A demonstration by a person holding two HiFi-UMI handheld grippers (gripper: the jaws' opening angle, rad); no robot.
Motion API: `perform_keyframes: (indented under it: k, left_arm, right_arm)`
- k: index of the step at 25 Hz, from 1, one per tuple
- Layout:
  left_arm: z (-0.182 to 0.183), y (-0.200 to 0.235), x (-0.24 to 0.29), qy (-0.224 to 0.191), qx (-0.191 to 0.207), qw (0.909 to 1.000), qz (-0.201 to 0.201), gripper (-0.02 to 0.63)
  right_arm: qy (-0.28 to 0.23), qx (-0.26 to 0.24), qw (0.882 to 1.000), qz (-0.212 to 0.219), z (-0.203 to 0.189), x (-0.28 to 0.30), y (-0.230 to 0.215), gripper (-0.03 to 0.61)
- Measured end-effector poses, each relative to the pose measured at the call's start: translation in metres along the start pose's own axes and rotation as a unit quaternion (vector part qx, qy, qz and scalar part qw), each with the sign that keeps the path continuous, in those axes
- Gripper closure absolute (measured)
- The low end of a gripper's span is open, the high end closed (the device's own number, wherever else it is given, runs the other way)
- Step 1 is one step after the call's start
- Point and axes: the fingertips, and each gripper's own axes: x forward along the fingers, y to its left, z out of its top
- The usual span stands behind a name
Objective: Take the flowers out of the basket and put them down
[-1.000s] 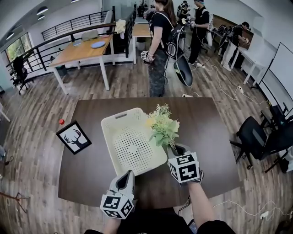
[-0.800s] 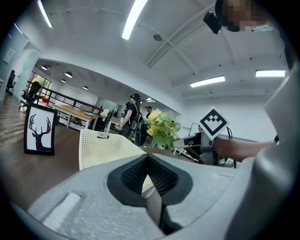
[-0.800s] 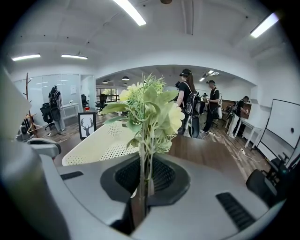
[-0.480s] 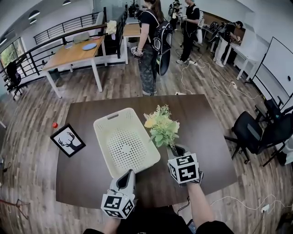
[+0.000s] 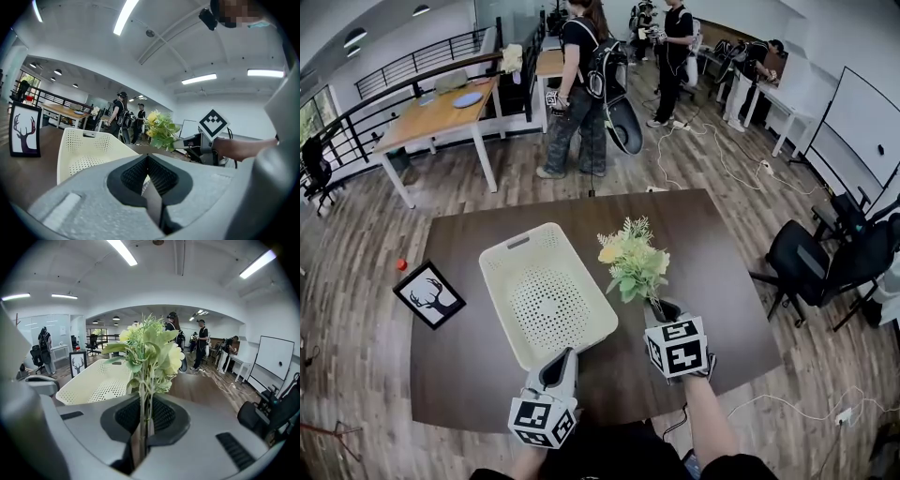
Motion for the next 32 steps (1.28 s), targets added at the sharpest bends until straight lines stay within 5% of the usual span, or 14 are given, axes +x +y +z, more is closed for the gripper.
perform_keyframes:
  k: [32]
  left_arm:
    - [-0.009,0.001,0.023,0.023,0.001,0.9997,-0.007,0.611]
  right_arm:
    - [0.047,0.017,0.999,-0.015,-0.055,0.022,-0.030,0.545]
